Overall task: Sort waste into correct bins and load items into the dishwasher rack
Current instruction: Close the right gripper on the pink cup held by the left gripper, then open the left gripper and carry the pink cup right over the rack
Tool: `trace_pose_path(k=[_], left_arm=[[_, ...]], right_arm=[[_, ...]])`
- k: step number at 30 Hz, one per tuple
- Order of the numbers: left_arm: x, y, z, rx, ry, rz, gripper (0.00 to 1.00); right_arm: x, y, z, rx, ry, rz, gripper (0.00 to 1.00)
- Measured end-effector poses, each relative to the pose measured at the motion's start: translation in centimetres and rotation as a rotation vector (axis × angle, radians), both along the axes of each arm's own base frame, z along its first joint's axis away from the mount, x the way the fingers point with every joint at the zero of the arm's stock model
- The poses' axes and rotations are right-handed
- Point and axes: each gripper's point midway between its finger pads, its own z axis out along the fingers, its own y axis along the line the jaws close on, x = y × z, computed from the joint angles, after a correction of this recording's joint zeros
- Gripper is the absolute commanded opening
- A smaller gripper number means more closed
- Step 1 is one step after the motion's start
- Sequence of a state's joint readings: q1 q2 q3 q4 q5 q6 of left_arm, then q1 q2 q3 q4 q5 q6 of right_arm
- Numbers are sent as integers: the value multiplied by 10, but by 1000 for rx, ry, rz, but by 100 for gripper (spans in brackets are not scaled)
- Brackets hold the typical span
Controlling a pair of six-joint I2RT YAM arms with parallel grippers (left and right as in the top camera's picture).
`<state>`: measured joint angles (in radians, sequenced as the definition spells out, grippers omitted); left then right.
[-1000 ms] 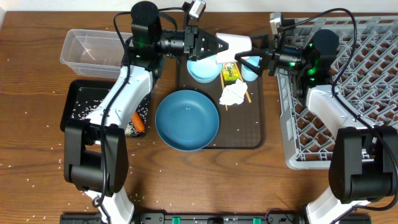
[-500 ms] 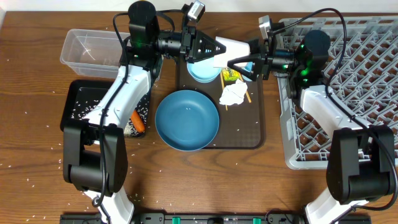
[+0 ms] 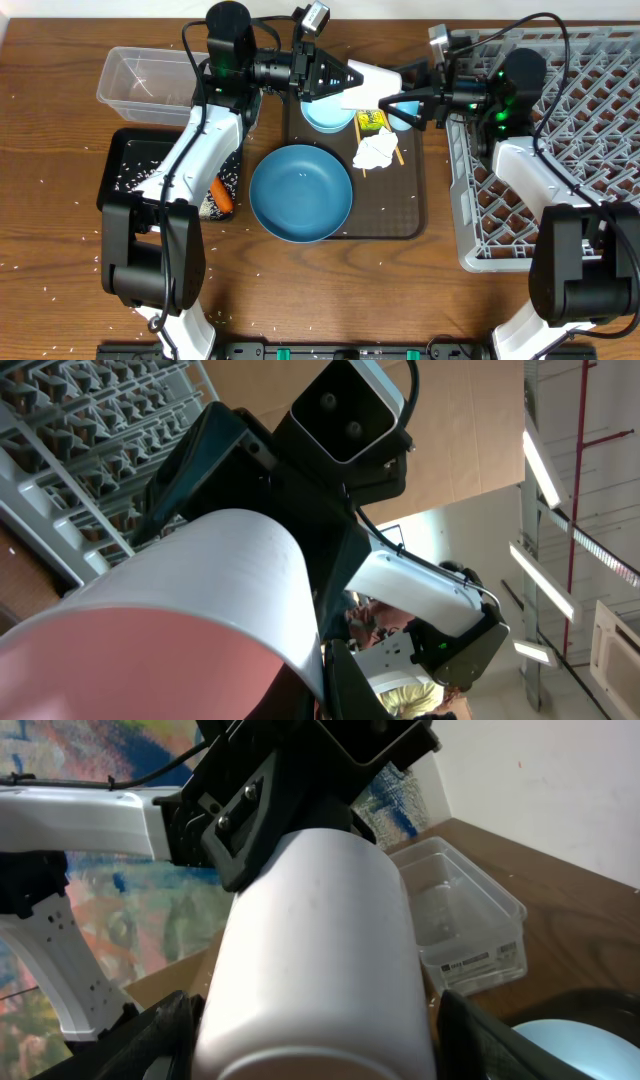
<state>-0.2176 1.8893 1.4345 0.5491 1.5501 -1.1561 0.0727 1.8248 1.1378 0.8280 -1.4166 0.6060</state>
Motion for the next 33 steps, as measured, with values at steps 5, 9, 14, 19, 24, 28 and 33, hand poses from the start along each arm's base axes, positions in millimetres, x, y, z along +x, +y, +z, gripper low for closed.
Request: trace_pose_path(k=[5, 9, 14, 19, 24, 28, 33], left_arm=[[0, 0, -1, 4, 16, 0, 6], [0, 0, -5, 8, 38, 0, 6], [-1, 0, -9, 12, 52, 0, 6], [-3, 0, -10, 12, 56, -9, 6], [-4, 2, -10, 12, 57, -16, 6], [-4, 2, -10, 12, 57, -16, 6], [-4, 2, -10, 13, 59, -16, 6]], right_arm=[[-2, 0, 0, -2, -1, 14, 73], [-5, 2, 2, -1, -28, 23, 72], [-5, 3, 2, -1, -29, 27, 70], [-10, 13, 2, 0, -30, 50, 66], [-9, 16, 3, 3, -29, 40, 63], [-8, 16, 1, 1, -14, 38, 64], [-7, 16, -9, -10, 53, 36, 64]])
